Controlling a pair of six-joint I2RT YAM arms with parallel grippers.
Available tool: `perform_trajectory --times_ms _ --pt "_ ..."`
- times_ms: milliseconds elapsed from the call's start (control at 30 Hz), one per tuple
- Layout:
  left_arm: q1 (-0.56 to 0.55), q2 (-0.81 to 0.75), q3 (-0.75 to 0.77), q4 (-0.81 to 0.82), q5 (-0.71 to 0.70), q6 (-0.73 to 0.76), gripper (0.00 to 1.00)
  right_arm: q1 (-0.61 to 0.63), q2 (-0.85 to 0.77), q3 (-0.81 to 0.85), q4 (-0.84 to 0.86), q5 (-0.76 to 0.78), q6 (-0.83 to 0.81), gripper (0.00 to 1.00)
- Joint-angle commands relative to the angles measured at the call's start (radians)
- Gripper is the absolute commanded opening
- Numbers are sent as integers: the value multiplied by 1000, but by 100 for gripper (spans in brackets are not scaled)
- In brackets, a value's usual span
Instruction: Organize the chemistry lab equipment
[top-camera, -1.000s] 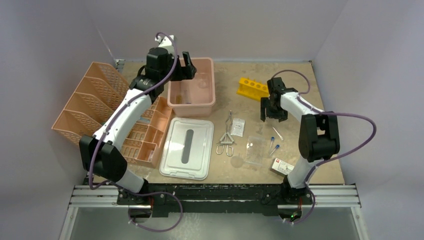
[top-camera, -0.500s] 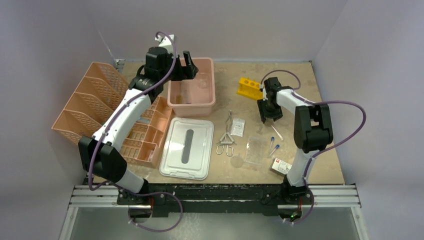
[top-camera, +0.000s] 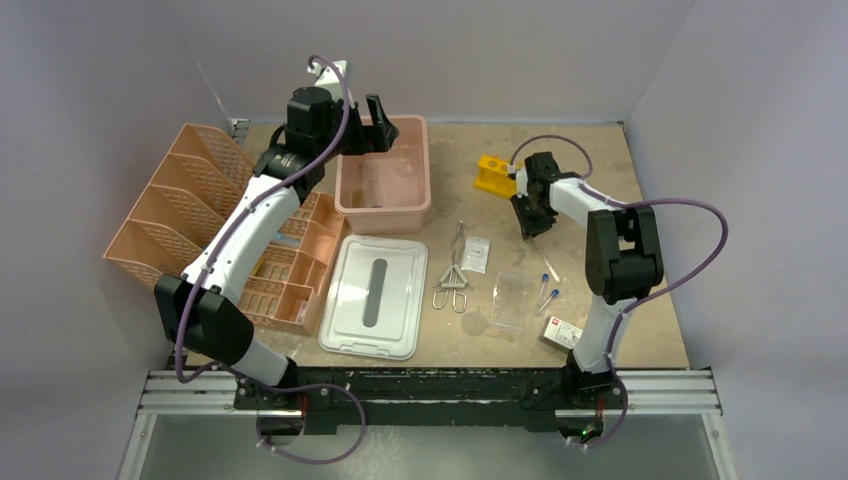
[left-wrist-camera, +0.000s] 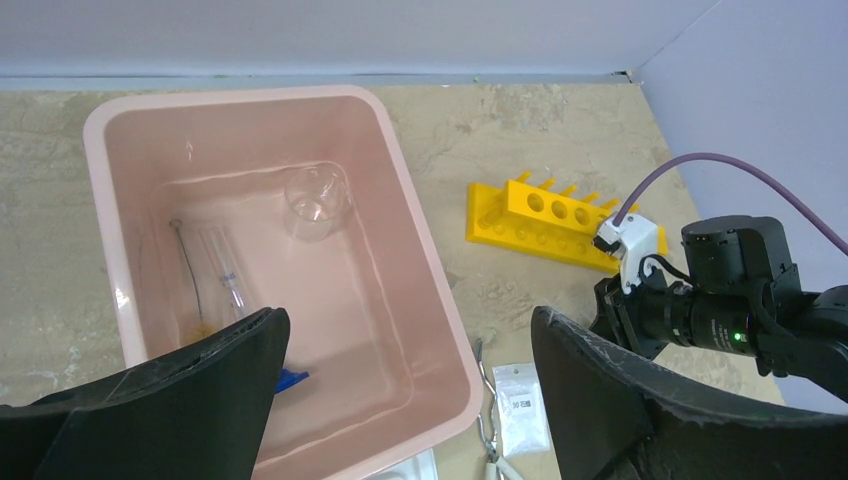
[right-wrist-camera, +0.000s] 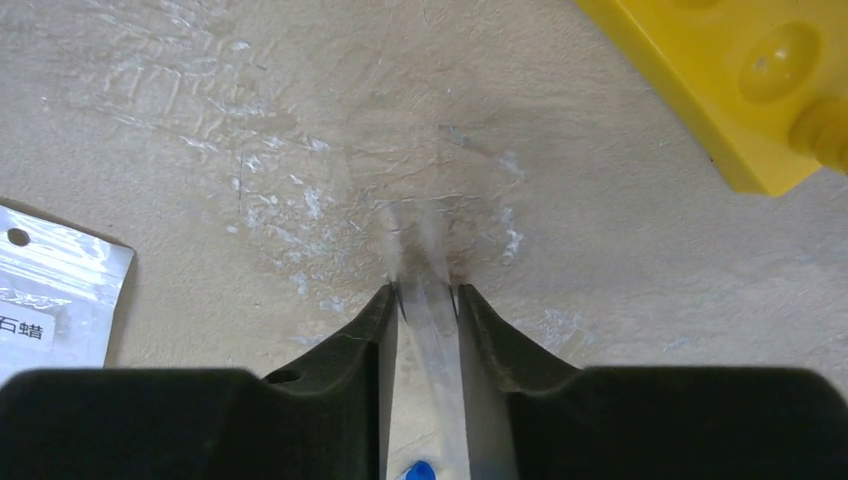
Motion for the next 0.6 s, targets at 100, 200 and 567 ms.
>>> perform_trajectory --times_ms 100,200,567 --pt "7 -31 11 42 -14 0 91 10 2 22 41 22 -44 19" --pt "7 -42 -5 51 -40 -5 91 27 -42 26 51 65 -48 18" --pt "7 -60 -86 158 62 -76 91 59 -275 48 120 57 2 17"
